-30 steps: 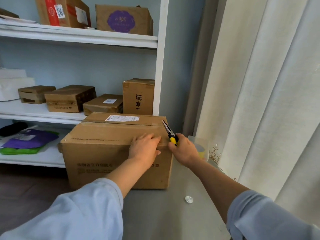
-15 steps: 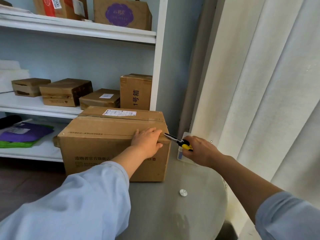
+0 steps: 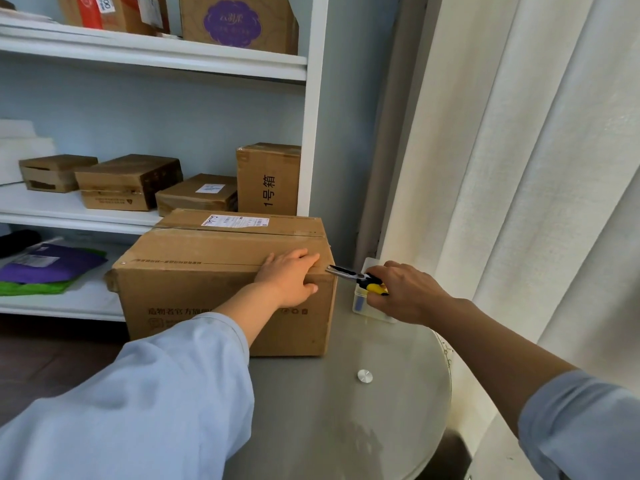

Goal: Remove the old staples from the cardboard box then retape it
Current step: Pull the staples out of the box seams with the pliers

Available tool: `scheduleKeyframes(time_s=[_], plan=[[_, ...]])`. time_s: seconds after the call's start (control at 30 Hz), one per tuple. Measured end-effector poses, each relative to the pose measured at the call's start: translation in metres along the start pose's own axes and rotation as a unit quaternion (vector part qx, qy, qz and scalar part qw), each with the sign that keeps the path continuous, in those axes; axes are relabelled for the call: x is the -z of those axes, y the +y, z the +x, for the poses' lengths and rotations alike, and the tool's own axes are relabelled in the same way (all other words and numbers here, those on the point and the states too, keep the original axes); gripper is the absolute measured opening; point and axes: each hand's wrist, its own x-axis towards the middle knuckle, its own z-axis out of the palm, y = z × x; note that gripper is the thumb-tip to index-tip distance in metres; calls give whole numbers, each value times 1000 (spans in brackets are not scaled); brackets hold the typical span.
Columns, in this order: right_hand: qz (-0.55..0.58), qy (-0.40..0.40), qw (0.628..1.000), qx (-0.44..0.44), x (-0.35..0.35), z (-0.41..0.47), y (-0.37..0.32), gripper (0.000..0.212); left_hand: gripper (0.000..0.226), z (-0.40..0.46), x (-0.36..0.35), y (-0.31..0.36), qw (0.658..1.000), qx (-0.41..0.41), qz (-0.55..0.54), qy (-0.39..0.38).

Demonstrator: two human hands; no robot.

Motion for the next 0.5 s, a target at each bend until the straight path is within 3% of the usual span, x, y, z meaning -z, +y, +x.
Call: scheduleKeyframes(time_s=[0.5], plan=[[-19,51,999,-4,-8,-1,1,40,69,-1,-5,-1,1000,-7,22,13]])
